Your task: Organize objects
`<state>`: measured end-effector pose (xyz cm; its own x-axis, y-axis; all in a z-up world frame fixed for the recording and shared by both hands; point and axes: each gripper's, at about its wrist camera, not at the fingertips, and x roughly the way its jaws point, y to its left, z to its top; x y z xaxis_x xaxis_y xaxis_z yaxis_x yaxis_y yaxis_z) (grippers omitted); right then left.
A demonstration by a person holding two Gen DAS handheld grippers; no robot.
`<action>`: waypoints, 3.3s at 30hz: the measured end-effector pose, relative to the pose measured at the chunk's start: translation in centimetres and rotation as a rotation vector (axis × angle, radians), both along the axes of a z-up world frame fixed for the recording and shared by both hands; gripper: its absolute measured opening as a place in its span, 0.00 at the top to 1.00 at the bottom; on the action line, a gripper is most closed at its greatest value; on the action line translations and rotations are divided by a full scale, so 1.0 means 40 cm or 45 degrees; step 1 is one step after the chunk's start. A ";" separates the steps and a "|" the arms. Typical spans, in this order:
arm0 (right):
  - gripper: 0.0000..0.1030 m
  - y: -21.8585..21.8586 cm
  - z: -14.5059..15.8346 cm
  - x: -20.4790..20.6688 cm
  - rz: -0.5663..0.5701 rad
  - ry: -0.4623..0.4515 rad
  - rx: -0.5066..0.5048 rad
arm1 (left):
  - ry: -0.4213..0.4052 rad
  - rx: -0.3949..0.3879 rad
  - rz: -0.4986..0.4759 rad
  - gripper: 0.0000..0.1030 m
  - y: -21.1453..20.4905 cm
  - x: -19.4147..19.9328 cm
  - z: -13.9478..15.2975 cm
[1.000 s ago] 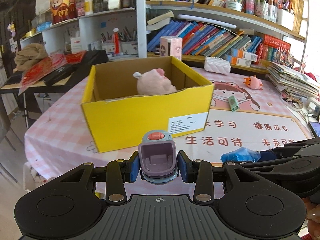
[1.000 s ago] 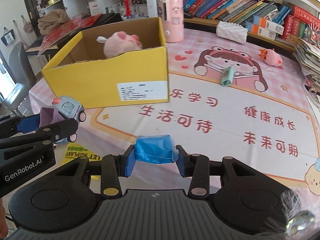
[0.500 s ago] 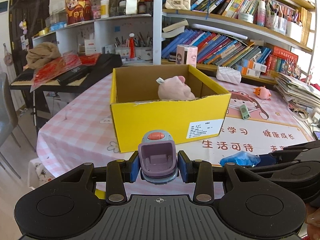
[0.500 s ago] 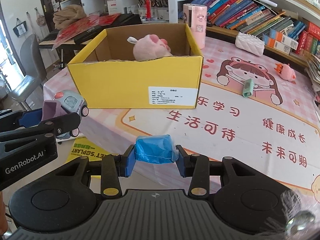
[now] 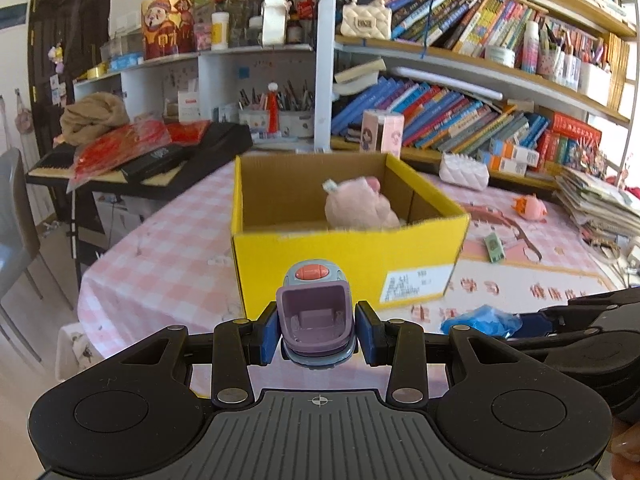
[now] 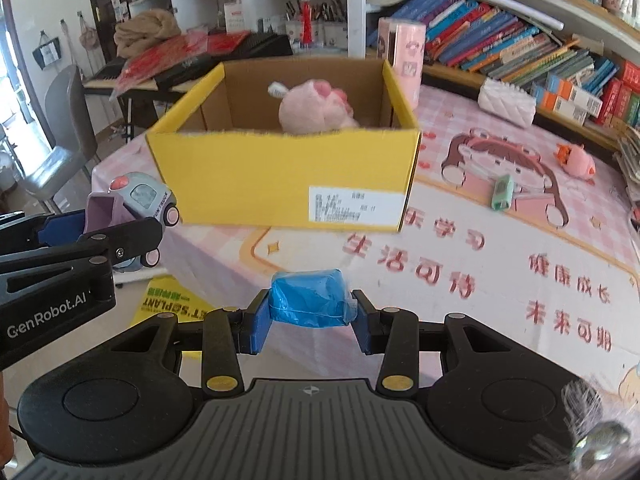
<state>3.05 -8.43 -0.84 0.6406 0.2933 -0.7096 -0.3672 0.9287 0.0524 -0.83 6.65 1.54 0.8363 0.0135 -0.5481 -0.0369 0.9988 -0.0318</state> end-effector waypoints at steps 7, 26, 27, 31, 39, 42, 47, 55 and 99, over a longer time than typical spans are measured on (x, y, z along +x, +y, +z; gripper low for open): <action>0.62 -0.013 0.080 0.078 -0.019 -0.208 0.048 | -0.111 0.039 0.032 0.64 0.005 0.065 0.056; 0.62 -0.010 0.159 0.417 0.074 -0.315 0.111 | -0.064 0.143 0.081 0.64 -0.034 0.348 0.043; 0.62 -0.007 0.156 0.429 0.085 -0.309 0.113 | -0.053 0.148 0.082 0.64 -0.037 0.359 0.038; 0.62 0.011 0.143 0.470 0.141 -0.283 0.117 | -0.002 0.162 0.087 0.64 -0.045 0.398 0.015; 0.62 0.055 0.108 0.540 0.255 -0.229 0.084 | 0.098 0.178 0.088 0.64 -0.059 0.454 -0.031; 0.62 0.069 0.095 0.566 0.277 -0.198 0.074 | 0.117 0.186 0.103 0.64 -0.058 0.472 -0.042; 0.62 0.093 0.071 0.594 0.328 -0.148 0.060 | 0.139 0.204 0.122 0.64 -0.057 0.492 -0.053; 0.62 0.129 0.041 0.633 0.391 -0.086 0.040 | 0.273 0.219 0.142 0.65 -0.049 0.532 -0.097; 0.62 0.264 0.000 0.635 0.847 -0.017 -0.143 | 0.252 0.203 0.218 0.28 -0.056 0.467 -0.083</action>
<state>28.44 2.15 -0.84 0.3579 0.5536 -0.7520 -0.8629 0.5038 -0.0398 17.86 4.41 -1.78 0.6918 0.2439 -0.6796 -0.1953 0.9693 0.1491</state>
